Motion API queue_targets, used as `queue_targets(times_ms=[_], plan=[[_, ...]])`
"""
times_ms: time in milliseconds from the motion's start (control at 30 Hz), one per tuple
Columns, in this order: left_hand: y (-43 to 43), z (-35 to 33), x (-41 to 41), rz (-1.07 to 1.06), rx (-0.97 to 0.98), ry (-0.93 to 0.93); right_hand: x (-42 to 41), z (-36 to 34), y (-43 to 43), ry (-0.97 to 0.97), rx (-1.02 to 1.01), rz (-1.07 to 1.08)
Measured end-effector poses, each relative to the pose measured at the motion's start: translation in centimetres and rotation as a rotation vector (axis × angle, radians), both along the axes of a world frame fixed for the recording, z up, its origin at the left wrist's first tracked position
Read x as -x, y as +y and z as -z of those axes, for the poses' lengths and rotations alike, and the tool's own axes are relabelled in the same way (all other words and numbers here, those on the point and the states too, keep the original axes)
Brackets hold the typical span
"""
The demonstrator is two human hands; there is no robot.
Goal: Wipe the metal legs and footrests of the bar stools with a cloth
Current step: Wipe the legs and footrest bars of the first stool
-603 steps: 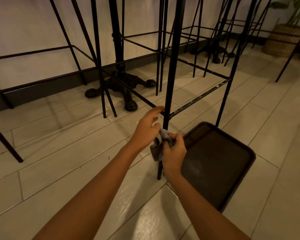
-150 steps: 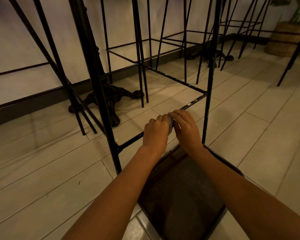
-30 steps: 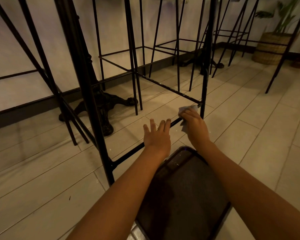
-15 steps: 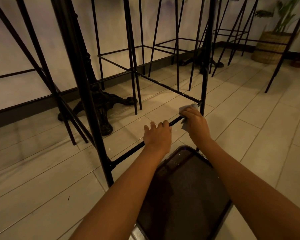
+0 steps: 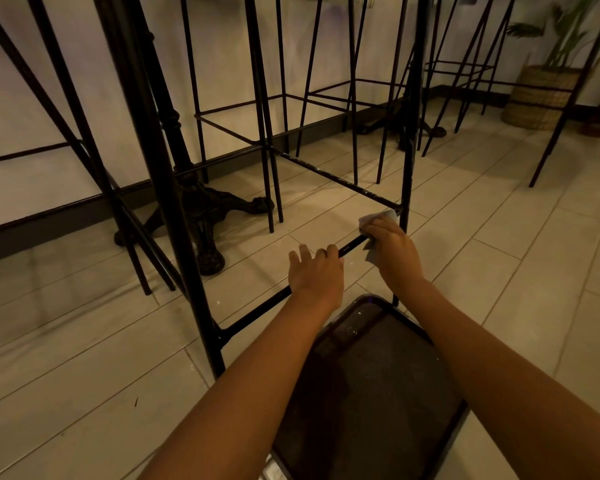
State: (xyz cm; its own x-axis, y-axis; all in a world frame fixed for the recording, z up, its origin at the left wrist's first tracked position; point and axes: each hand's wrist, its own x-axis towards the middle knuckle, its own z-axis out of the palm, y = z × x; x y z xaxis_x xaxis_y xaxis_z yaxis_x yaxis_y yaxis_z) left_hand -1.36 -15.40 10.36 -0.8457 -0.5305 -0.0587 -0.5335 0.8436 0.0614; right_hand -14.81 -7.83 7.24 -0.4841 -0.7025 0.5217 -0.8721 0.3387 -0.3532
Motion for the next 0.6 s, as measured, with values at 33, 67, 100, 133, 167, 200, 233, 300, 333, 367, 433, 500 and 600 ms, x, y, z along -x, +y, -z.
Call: queue_targets(times_ms=[33, 67, 100, 133, 167, 200, 233, 300, 333, 367, 433, 500, 600], plan=[[0.0, 0.1, -0.1, 0.004, 0.000, 0.006, 0.3, 0.1, 0.0, -0.026, 0.006, 0.006], [0.0, 0.1, -0.1, 0.009, 0.002, 0.009, 0.5, 0.2, -0.1, -0.038, 0.007, 0.017], [-0.1, 0.2, -0.1, 0.017, 0.011, 0.012, 0.8, 0.3, -0.1, -0.038, 0.002, 0.032], [-0.2, 0.3, 0.0, 0.031, 0.034, 0.012, 1.0, 0.4, -0.2, -0.035, -0.004, 0.045], [-0.2, 0.4, 0.0, 0.050, 0.068, 0.011, 1.2, 0.4, -0.3, -0.039, -0.007, 0.054], [-0.3, 0.6, 0.2, 0.070, 0.103, 0.010, 1.3, 0.4, -0.4, -0.053, -0.004, 0.061], [-0.3, 0.7, 0.4, 0.087, 0.127, 0.011, 1.2, 0.3, -0.5, -0.071, 0.005, 0.068], [-0.3, 0.9, 0.8, 0.102, 0.134, 0.012, 0.9, 0.5, -0.6, -0.074, 0.021, 0.081], [-0.4, 0.9, 1.1, 0.101, 0.124, 0.016, 0.7, 0.6, -0.5, -0.051, 0.020, 0.082], [-0.4, 1.0, 1.3, 0.100, 0.108, 0.025, 0.6, 0.8, -0.5, -0.022, 0.022, 0.076], [-0.6, 0.9, 1.5, 0.102, 0.068, 0.044, 0.7, 1.0, -0.4, 0.002, 0.030, 0.056], [-0.7, 0.9, 1.5, 0.114, 0.043, 0.050, 1.0, 1.1, -0.4, -0.004, 0.035, 0.050], [-0.8, 1.0, 1.5, 0.136, 0.045, 0.041, 1.6, 1.2, -0.4, -0.012, 0.050, 0.061]])
